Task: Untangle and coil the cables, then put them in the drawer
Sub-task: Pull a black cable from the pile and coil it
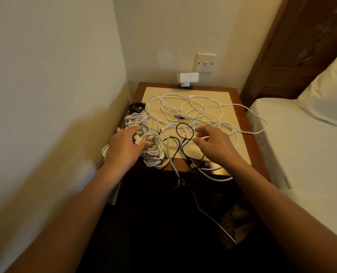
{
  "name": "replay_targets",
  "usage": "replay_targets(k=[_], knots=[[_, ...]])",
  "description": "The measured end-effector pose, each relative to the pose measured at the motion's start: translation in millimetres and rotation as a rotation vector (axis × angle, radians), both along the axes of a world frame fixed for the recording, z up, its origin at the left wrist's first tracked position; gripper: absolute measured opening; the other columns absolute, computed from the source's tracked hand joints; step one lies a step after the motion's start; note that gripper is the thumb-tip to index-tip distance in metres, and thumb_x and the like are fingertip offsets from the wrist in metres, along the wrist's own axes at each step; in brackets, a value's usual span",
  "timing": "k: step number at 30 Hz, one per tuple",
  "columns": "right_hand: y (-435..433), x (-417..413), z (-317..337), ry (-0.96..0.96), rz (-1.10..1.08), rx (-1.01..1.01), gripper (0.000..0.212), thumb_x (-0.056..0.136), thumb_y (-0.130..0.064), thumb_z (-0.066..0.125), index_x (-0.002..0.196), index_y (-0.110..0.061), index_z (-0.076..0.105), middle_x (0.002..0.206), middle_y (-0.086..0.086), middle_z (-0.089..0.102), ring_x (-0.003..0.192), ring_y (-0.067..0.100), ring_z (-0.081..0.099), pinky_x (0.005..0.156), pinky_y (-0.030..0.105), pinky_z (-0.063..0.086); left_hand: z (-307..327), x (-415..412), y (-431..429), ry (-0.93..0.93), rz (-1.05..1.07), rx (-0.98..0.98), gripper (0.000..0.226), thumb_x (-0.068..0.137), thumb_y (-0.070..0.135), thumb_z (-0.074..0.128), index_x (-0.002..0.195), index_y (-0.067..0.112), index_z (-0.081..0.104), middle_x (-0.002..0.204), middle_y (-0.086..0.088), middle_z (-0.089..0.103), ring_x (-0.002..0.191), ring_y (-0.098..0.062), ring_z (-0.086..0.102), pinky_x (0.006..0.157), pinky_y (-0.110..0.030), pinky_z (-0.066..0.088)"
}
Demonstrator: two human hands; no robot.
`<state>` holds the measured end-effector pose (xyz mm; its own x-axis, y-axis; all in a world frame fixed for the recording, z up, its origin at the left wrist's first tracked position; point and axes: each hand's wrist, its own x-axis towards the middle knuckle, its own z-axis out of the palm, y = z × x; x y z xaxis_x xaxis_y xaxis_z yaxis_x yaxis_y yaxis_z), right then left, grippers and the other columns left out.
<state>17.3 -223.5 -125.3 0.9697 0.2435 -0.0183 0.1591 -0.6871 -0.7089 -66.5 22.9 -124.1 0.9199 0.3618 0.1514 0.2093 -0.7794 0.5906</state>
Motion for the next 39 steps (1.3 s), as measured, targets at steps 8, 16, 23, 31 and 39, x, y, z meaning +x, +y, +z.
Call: replay_targets(k=[8, 16, 23, 31, 39], knots=[[20.9, 35.8, -7.9, -0.010, 0.016, -0.190, 0.026, 0.101, -0.033, 0.061, 0.109, -0.012, 0.073, 0.103, 0.007, 0.073, 0.098, 0.027, 0.066, 0.082, 0.037, 0.051, 3.2, -10.2, 4.0, -0.024, 0.056, -0.010, 0.060, 0.088, 0.046, 0.076, 0.139, 0.018, 0.058, 0.113, -0.006, 0.064, 0.092, -0.015, 0.055, 0.078, -0.029, 0.040], [-4.8, 44.2, 65.7, -0.134, -0.096, 0.227, 0.015, 0.103, -0.027, 0.063, 0.109, -0.018, 0.073, 0.094, -0.002, 0.075, 0.080, 0.011, 0.075, 0.080, 0.035, 0.065, 29.8, -27.6, -12.1, -0.166, -0.057, -0.068, 0.021, 0.094, 0.029, 0.071, 0.115, 0.029, 0.070, 0.113, 0.002, 0.062, 0.084, -0.007, 0.062, 0.073, -0.026, 0.050], [-45.3, 10.1, 178.4, -0.399, 0.042, 0.344, 0.015, 0.100, -0.021, 0.068, 0.110, -0.013, 0.075, 0.096, 0.008, 0.077, 0.083, 0.022, 0.076, 0.078, 0.035, 0.064, 98.2, -18.6, -60.4, -0.316, -0.205, -0.134, 0.018, 0.096, 0.030, 0.068, 0.114, 0.032, 0.067, 0.113, 0.005, 0.064, 0.086, -0.003, 0.062, 0.068, -0.010, 0.047], [-70.2, -64.9, 259.9, -0.608, 0.293, 0.139, 0.012, 0.102, -0.027, 0.063, 0.110, -0.030, 0.072, 0.089, -0.012, 0.073, 0.086, 0.003, 0.071, 0.079, 0.022, 0.058, 208.3, -21.2, -132.2, -0.545, -0.369, -0.174, 0.017, 0.102, 0.038, 0.057, 0.106, 0.024, 0.067, 0.099, 0.009, 0.069, 0.094, -0.007, 0.064, 0.080, -0.026, 0.048], [-122.2, -69.3, 235.6, -0.304, 0.229, -0.315, 0.021, 0.108, -0.020, 0.049, 0.099, -0.030, 0.064, 0.096, -0.008, 0.066, 0.084, 0.009, 0.066, 0.062, 0.016, 0.048, 219.2, -38.9, -88.8, -0.096, -0.666, -0.142, 0.020, 0.104, 0.029, 0.057, 0.099, 0.020, 0.074, 0.069, 0.004, 0.058, 0.056, -0.006, 0.048, 0.056, -0.021, 0.041]])
